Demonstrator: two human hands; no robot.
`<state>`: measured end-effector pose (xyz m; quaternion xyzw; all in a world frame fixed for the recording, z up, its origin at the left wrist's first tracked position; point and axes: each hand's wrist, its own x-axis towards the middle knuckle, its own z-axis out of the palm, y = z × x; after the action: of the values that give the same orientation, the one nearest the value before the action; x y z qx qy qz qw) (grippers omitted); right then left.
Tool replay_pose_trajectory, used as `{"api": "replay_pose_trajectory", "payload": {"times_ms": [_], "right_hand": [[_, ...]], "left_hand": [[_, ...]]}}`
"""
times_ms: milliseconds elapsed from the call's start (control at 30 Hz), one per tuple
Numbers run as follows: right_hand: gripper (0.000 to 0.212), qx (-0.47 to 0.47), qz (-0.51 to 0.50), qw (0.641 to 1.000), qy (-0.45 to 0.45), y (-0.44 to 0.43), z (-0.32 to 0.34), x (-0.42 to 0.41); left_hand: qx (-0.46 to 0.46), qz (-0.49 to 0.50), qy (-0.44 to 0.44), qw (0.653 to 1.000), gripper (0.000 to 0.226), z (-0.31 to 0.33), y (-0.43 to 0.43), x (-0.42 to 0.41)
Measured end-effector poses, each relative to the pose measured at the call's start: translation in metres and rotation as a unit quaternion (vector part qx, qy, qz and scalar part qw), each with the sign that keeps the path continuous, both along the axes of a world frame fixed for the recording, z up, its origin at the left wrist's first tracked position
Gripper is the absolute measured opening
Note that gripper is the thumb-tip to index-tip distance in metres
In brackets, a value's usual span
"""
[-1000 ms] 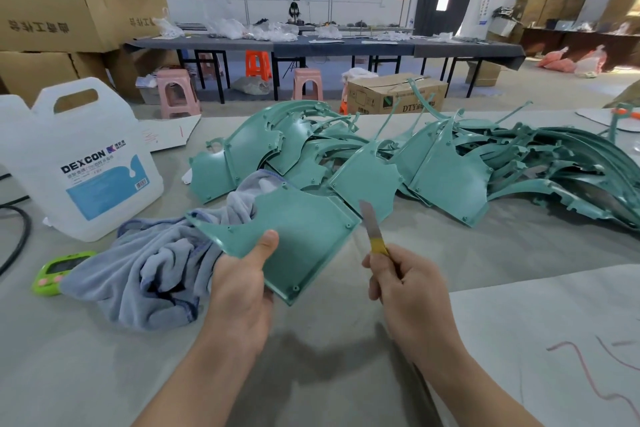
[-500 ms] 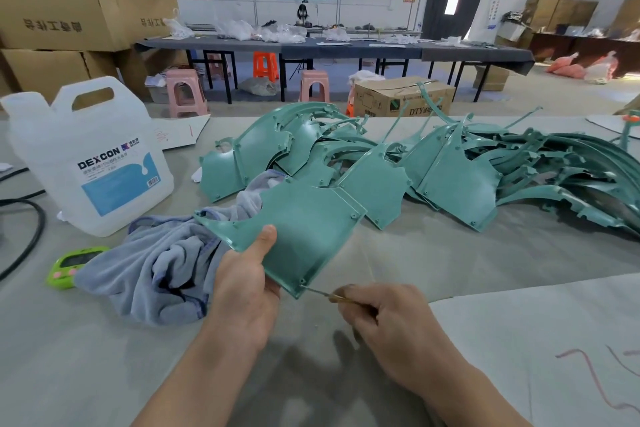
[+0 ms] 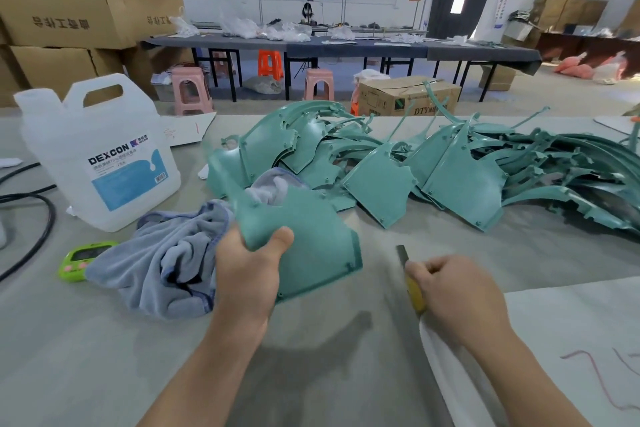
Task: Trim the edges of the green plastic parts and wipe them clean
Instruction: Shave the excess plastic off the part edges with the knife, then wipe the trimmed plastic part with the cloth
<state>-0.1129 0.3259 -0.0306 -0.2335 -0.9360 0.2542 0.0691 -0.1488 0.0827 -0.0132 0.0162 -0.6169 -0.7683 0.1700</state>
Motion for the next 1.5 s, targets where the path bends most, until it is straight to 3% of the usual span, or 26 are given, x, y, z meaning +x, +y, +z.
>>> {"api": "replay_pose_trajectory", "payload": {"times_ms": [133, 233, 267, 300, 367, 400, 467, 533, 567, 633, 667, 733, 800, 867, 933, 1000, 1033, 1067, 1133, 1167, 1200, 1267, 1333, 1433, 1500], "right_hand": [[0.041, 0.154, -0.069, 0.985, 0.023, -0.004, 0.017, 0.01], [0.019, 0.099, 0.061, 0.98, 0.161, -0.039, 0.024, 0.011], [0.015, 0.042, 0.127, 0.971, 0.2, -0.057, 0.025, 0.01], [0.026, -0.033, 0.186, 0.962, 0.199, -0.077, 0.03, 0.007], [0.044, -0.249, 0.252, 0.923, 0.149, -0.114, 0.039, -0.005], [0.038, -0.33, 0.263, 0.897, 0.133, -0.129, 0.039, -0.014], [0.005, -0.368, 0.225, 0.889, 0.156, -0.148, 0.037, -0.034], [0.017, -0.415, 0.151, 0.882, 0.164, -0.159, 0.033, -0.045], [0.014, -0.476, 0.125, 0.857, 0.157, -0.164, 0.032, -0.05], [0.014, -0.598, 0.064, 0.788, 0.132, -0.171, 0.036, -0.056], [0.017, -0.641, 0.039, 0.756, 0.123, -0.175, 0.038, -0.06], [0.023, -0.664, 0.009, 0.74, 0.109, -0.182, 0.042, -0.067], [0.017, -0.652, 0.024, 0.753, 0.087, -0.187, 0.045, -0.07], [0.028, -0.604, 0.049, 0.791, 0.086, -0.187, 0.046, -0.071], [0.035, -0.528, 0.058, 0.835, 0.145, -0.184, 0.04, -0.075], [0.025, -0.34, 0.123, 0.911, 0.2, -0.185, 0.031, -0.079], [0.015, -0.248, 0.199, 0.925, 0.207, -0.191, 0.028, -0.078], [0.026, -0.171, 0.282, 0.928, 0.171, -0.201, 0.026, -0.074], [0.083, -0.026, 0.38, 0.922, 0.073, -0.219, 0.016, -0.071], [0.092, 0.043, 0.382, 0.921, 0.07, -0.224, 0.01, -0.07], [0.081, 0.079, 0.369, 0.922, 0.081, -0.225, 0.009, -0.07], [0.029, 0.042, 0.329, 0.933, 0.138, -0.212, 0.02, -0.066], [0.006, -0.017, 0.309, 0.937, 0.164, -0.185, 0.034, -0.059], [0.025, -0.148, 0.222, 0.937, 0.227, -0.136, 0.063, -0.043], [0.03, -0.232, 0.212, 0.907, 0.281, -0.12, 0.073, -0.032]], "left_hand": [[-0.22, 0.014, 0.086, 0.972, 0.014, 0.006, -0.022, 0.0], [-0.257, 0.063, 0.107, 0.958, 0.01, 0.011, -0.037, -0.002], [-0.241, 0.077, 0.105, 0.962, 0.012, 0.014, -0.039, -0.001], [-0.221, 0.09, 0.101, 0.966, 0.014, 0.016, -0.042, -0.001], [-0.18, 0.076, 0.071, 0.978, 0.014, 0.017, -0.045, -0.001], [-0.153, 0.052, 0.042, 0.986, 0.014, 0.019, -0.046, 0.0], [-0.085, -0.001, -0.032, 0.996, 0.018, 0.019, -0.051, 0.001], [0.013, -0.06, -0.082, 0.995, 0.019, 0.02, -0.06, -0.002], [0.085, -0.11, -0.088, 0.986, 0.018, 0.02, -0.064, -0.004], [0.23, -0.22, -0.073, 0.945, 0.036, 0.024, -0.072, -0.003], [0.258, -0.264, -0.058, 0.928, 0.044, 0.025, -0.073, -0.001], [0.218, -0.305, -0.035, 0.926, 0.049, 0.025, -0.071, -0.002], [0.126, -0.243, -0.042, 0.961, 0.046, 0.025, -0.068, -0.004], [0.094, -0.11, -0.057, 0.988, 0.042, 0.026, -0.067, -0.009], [0.158, -0.008, -0.035, 0.987, 0.045, 0.027, -0.07, -0.013], [0.235, 0.068, 0.001, 0.97, 0.046, 0.027, -0.074, -0.017], [0.256, 0.094, 0.023, 0.962, 0.043, 0.028, -0.077, -0.018], [0.269, 0.113, 0.043, 0.956, 0.04, 0.028, -0.08, -0.018], [0.27, 0.143, 0.067, 0.95, 0.034, 0.027, -0.087, -0.019], [0.264, 0.159, 0.075, 0.948, 0.031, 0.027, -0.09, -0.019], [0.252, 0.178, 0.082, 0.948, 0.028, 0.027, -0.093, -0.02], [0.199, 0.22, 0.098, 0.95, 0.026, 0.028, -0.097, -0.021], [0.152, 0.251, 0.111, 0.95, 0.027, 0.029, -0.095, -0.02], [0.083, 0.255, 0.097, 0.959, 0.034, 0.03, -0.083, -0.015], [-0.008, 0.245, 0.064, 0.967, 0.042, 0.026, -0.066, -0.007]]}}
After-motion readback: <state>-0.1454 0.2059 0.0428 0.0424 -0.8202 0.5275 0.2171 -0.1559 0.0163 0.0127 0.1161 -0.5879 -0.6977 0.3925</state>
